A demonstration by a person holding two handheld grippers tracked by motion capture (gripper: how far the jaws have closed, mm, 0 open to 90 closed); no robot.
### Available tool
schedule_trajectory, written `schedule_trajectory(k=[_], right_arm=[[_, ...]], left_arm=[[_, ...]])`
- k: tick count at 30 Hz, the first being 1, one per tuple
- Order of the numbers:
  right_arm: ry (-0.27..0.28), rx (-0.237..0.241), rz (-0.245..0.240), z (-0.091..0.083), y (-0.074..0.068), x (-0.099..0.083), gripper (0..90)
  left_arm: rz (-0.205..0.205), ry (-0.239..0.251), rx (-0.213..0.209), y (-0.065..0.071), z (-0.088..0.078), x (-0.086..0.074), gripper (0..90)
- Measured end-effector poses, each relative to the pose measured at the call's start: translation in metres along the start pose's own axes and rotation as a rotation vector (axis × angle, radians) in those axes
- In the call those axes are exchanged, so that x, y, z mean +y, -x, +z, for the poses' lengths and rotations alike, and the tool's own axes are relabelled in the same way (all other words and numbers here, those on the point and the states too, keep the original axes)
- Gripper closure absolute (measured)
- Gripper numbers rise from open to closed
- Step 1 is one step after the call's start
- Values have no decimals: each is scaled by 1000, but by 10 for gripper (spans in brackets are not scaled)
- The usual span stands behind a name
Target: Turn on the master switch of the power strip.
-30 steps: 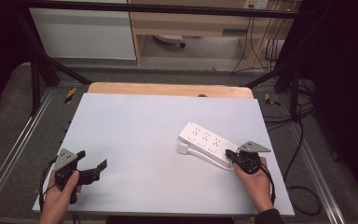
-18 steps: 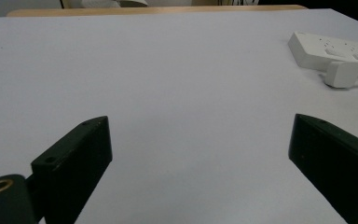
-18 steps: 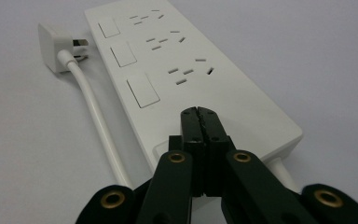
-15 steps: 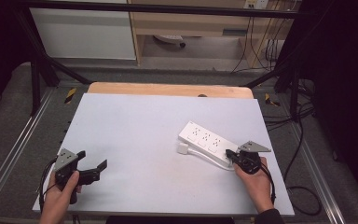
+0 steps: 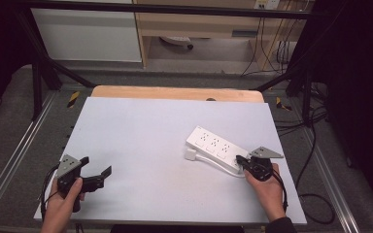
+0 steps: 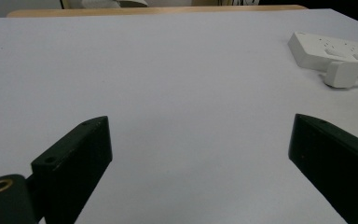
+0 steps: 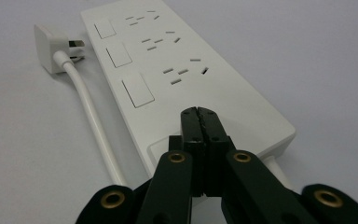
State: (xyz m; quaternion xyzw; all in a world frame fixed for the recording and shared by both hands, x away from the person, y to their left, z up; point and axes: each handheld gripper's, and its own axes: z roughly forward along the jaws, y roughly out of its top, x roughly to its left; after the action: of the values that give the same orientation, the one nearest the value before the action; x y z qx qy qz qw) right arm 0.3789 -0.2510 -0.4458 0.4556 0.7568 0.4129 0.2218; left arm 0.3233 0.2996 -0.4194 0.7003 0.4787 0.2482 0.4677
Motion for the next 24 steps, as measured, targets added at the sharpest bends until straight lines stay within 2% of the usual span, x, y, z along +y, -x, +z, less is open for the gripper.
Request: schedule_trajectory(k=[24], right_arm=[[12,3,9,-2,1,0,900]], left_arm=[[0,4,1,0,0,0,59]])
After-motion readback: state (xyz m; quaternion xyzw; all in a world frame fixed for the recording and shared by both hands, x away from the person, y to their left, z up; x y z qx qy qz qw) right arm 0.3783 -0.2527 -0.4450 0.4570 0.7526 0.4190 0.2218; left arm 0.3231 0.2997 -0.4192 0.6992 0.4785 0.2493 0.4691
